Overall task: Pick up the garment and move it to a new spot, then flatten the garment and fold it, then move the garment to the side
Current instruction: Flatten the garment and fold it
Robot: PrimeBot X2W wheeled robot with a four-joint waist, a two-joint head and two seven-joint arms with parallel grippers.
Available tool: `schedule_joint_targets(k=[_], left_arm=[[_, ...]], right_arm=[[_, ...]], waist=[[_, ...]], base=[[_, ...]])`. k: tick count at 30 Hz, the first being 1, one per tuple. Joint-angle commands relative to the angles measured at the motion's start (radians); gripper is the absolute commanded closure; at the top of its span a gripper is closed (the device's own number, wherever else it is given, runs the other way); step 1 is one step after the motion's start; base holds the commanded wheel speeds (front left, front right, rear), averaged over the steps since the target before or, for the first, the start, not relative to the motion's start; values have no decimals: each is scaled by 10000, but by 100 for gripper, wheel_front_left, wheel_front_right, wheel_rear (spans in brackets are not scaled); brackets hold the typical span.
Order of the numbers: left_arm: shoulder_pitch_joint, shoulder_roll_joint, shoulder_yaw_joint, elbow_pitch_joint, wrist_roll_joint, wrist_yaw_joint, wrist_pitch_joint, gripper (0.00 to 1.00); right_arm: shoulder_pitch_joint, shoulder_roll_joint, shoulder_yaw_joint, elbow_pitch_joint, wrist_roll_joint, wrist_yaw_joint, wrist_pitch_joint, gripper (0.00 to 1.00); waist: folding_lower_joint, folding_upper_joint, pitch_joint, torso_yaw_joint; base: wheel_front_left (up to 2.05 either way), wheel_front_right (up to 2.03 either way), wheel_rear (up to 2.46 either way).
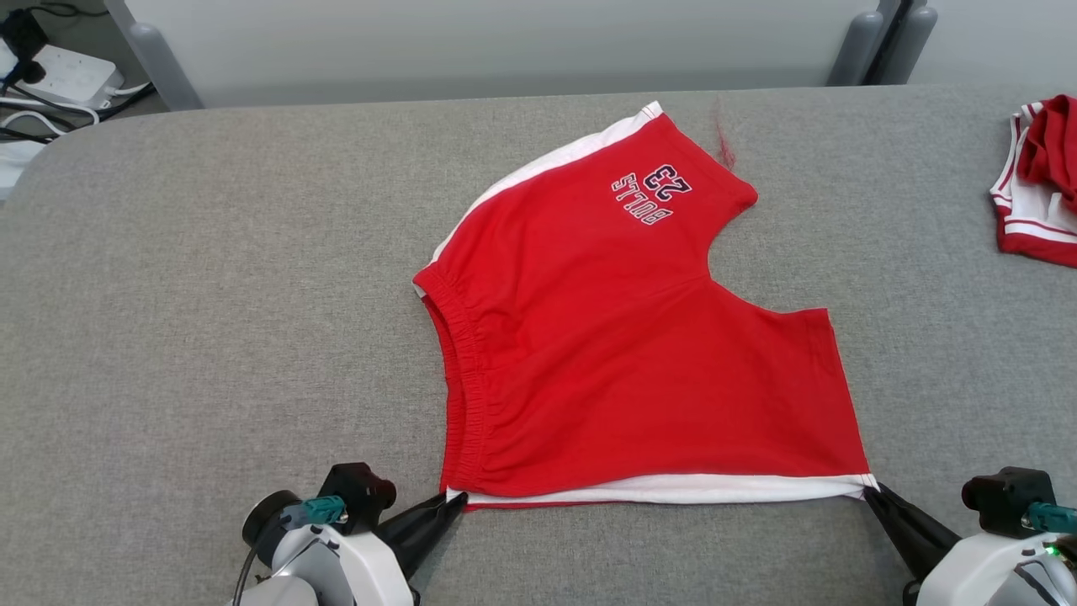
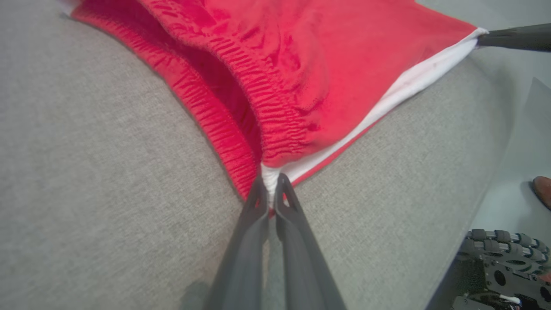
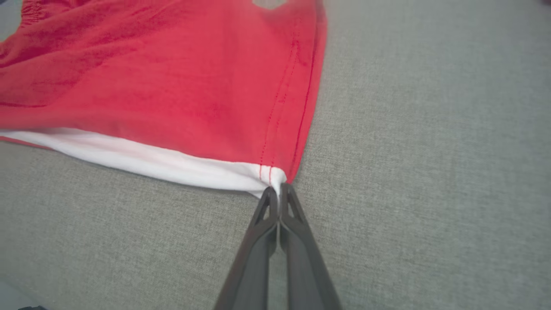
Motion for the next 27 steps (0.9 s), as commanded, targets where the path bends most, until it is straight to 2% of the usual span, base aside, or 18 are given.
schedule_joint_targets(k=[1,2,3,4,7,11,12,18,22,27], left_arm=[[6,210,315,-46,-211,163,23,78],[34,173,366,-67,-256,244,-11,58],[95,117,435,-124,-320,390,-57,0],[133,94,476,-161,-379,443,-68,0],[239,54,633,-367,-612,592,-72,0],[384,65,981,-778,-718,1154,-274,0],[384,65,981,-778,-718,1154,-274,0],[896,0,1679,-1687,-970,2184,-536,0],[1266,123,1974,-2483,-957,2912,-591,0],[1798,307,2803,-3922,-629,3883,-689,0]], right_arm=[[175,-138,-97,-245,-154,29,-18,100],[225,-59,-164,-277,-173,29,-49,89],[299,11,-313,-308,-336,29,-133,49],[334,60,-386,-330,-409,29,-197,0],[407,163,-601,-476,-619,29,-449,0],[383,282,-886,-865,-1079,29,-857,0],[383,282,-886,-865,-1079,29,-857,0],[231,808,-1338,-1390,-1721,29,-1899,0],[286,1255,-1487,-1205,-2050,29,-2377,0],[358,1680,-1642,-1077,-2355,29,-2824,0]], waist=[[0,0,-77,38],[0,0,-108,47],[0,0,-171,67],[0,0,-209,75],[0,0,-321,97],[0,0,-446,105],[0,0,-446,105],[0,0,-666,193],[0,0,-829,340],[0,0,-973,550]], base=[[0,0,0],[0,0,0],[0,0,0],[0,0,0],[0,0,0],[0,0,0],[0,0,0],[0,0,0],[0,0,0],[0,0,0]])
